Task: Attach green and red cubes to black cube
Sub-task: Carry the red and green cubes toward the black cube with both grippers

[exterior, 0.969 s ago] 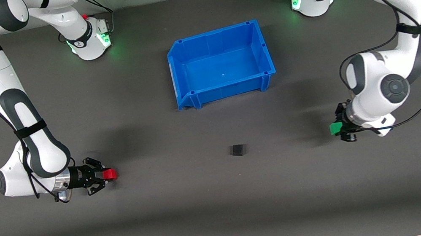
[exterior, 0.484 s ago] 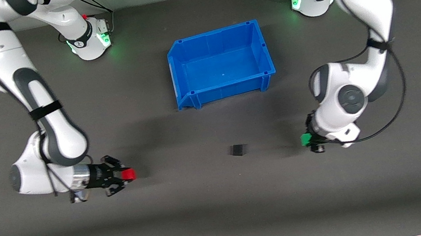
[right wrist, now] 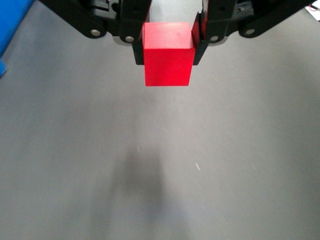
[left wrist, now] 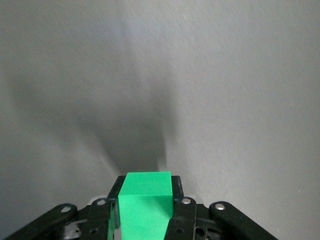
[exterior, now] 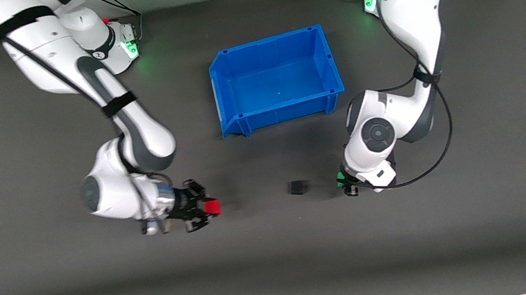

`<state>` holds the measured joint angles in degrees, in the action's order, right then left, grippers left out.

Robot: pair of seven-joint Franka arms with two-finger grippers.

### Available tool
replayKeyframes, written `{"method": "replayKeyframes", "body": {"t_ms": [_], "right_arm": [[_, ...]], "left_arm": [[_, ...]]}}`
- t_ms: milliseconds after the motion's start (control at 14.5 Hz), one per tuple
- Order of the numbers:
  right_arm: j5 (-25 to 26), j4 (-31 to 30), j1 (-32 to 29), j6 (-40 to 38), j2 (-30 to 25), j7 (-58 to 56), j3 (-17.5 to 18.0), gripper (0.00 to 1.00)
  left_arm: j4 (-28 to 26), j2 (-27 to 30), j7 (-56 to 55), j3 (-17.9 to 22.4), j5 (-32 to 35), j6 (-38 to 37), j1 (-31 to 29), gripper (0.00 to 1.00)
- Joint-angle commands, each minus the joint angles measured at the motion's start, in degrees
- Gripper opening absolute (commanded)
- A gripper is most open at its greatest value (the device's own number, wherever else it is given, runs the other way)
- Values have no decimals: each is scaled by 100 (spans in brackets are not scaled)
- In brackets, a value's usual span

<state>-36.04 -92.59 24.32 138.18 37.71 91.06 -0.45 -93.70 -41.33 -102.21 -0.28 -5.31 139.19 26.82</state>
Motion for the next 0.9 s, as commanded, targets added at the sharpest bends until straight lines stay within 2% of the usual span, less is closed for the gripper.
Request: {"method": "replayKeyframes", "body": {"t_ms": [0,277,553,830], "right_arm": [[-78,434,511,453,446,780,-78,18],[-70,540,986,1025,781,1466,-78,18],[-96,549,1382,1605,1009,1915,-78,16],[-105,637,1523,1685,1115,2171,-78,16]], "left_arm": [[536,-393,-97,98,4,3,147,0],[589,-508,-404,98,4,20,358,0],[879,-683,-510,98,-14,11,534,0],[1160,-902,-685,98,-14,11,657,0]]}}
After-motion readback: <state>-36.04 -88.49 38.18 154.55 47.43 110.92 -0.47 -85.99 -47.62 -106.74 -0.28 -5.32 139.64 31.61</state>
